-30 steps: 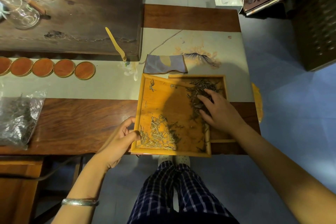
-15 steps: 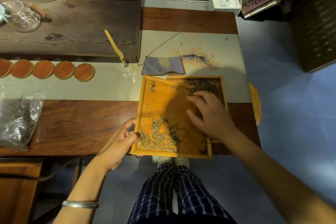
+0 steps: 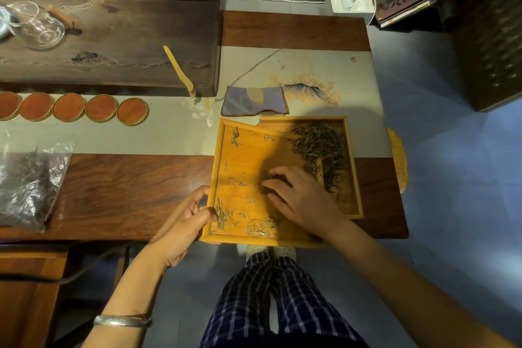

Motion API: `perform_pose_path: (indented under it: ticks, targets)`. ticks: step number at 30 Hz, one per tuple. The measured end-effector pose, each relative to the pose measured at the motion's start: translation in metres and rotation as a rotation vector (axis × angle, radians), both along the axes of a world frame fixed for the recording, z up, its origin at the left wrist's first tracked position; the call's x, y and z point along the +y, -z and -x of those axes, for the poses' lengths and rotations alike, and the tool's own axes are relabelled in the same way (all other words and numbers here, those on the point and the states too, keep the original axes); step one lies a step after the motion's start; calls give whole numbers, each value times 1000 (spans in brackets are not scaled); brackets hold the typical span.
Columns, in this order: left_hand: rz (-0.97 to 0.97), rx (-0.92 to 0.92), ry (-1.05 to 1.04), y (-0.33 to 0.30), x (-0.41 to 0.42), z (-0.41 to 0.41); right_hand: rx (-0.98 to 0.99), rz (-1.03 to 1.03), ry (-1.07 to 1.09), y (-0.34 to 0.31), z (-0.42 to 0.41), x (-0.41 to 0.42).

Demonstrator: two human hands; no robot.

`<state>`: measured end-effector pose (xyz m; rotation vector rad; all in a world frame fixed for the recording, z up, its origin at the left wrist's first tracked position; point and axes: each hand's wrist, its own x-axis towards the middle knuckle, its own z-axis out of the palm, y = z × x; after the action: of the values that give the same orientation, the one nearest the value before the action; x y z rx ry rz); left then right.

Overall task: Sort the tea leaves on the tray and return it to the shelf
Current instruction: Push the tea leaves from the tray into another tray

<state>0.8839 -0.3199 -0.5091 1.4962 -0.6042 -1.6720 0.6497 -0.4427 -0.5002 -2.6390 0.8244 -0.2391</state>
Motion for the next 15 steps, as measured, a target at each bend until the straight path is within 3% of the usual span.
perform_pose_path:
  ticks: [15]
  targets:
    - [-19,-11,-4,0,5,-6,58,-9,309,17,34,-67]
